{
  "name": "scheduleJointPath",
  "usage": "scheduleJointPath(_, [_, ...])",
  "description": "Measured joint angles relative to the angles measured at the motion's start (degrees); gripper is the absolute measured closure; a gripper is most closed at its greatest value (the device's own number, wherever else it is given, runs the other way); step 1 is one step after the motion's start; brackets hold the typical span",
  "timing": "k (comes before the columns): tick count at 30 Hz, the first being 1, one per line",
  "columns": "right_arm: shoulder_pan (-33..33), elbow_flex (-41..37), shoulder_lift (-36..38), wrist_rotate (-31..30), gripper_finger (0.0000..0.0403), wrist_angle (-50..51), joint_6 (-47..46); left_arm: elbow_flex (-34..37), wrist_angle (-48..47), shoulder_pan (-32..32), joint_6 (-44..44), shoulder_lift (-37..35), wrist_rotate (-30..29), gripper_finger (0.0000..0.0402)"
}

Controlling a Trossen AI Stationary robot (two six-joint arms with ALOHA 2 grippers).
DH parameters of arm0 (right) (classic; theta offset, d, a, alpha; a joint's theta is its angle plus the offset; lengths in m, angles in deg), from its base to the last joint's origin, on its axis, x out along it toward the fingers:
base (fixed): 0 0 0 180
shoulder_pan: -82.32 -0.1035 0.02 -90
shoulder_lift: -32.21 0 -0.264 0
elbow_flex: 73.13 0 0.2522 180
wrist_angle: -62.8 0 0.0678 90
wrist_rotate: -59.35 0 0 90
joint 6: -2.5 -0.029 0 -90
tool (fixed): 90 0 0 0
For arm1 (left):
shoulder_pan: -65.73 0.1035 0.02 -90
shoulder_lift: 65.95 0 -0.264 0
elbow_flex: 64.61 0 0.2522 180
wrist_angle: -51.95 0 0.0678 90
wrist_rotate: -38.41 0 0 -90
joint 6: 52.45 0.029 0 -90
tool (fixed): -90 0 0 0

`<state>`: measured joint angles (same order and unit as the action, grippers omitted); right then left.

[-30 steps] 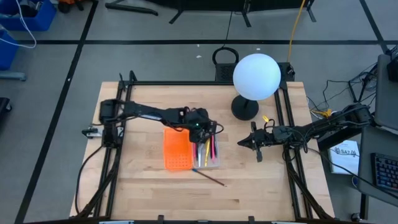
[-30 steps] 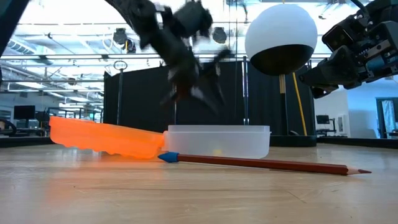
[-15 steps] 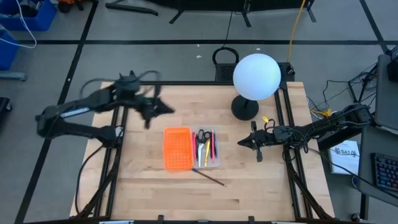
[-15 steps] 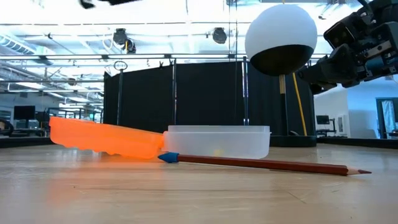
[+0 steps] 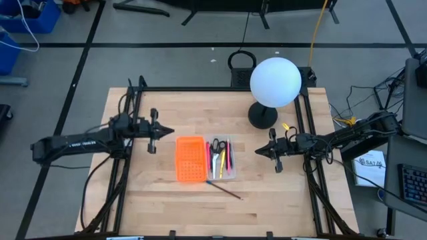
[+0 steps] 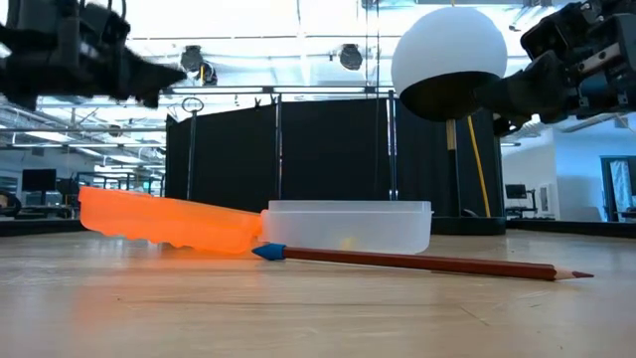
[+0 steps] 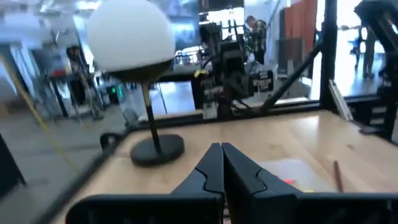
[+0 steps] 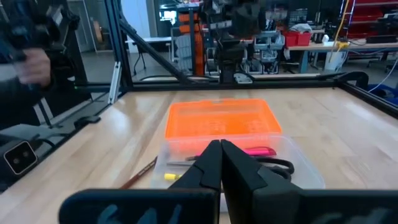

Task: Pick & place school supplies into a supply box
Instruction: Put the brown pencil into the supply box

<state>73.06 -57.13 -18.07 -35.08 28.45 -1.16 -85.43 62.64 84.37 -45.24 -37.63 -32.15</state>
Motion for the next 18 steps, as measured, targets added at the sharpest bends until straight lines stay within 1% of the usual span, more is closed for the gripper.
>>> scheduleJointPath(3, [0.0, 0.0, 0.0, 0.1, 0.0403, -0.1, 0.0, 3.7, -1.7, 0.0, -3.2, -3.4, 0.3, 0.04])
scheduleJointPath(6, [0.0, 0.0, 0.0, 0.0, 0.0403, 0.3, -0.1, 6.4, -3.2, -0.1, -2.6, -7.6, 1.9, 0.04])
scheduleJointPath(8, [0.0, 0.0, 0.0, 0.0, 0.0403, 0.2, -0.1, 6.5, -7.0, -0.1, -0.1, -9.8, 3.1, 0.04])
scheduleJointPath(10, [0.0, 0.0, 0.0, 0.0, 0.0403, 0.0, -0.1, 6.5, -8.2, -0.1, 1.5, -10.8, 3.9, 0.04])
scheduleJointPath(12, [0.0, 0.0, 0.0, 0.0, 0.0403, -0.2, -0.1, 6.5, -7.5, -0.1, 1.6, -11.4, 4.6, 0.0401])
scheduleJointPath(16, [0.0, 1.4, 0.0, -0.3, 0.0403, -0.5, 0.1, 6.5, -7.5, -0.1, 2.7, -11.5, 3.6, 0.0397])
scheduleJointPath(18, [-0.6, 4.6, -0.4, -0.2, 0.0403, 5.1, 0.0, 6.5, -7.6, -0.1, 3.0, -11.5, 2.2, 0.0389])
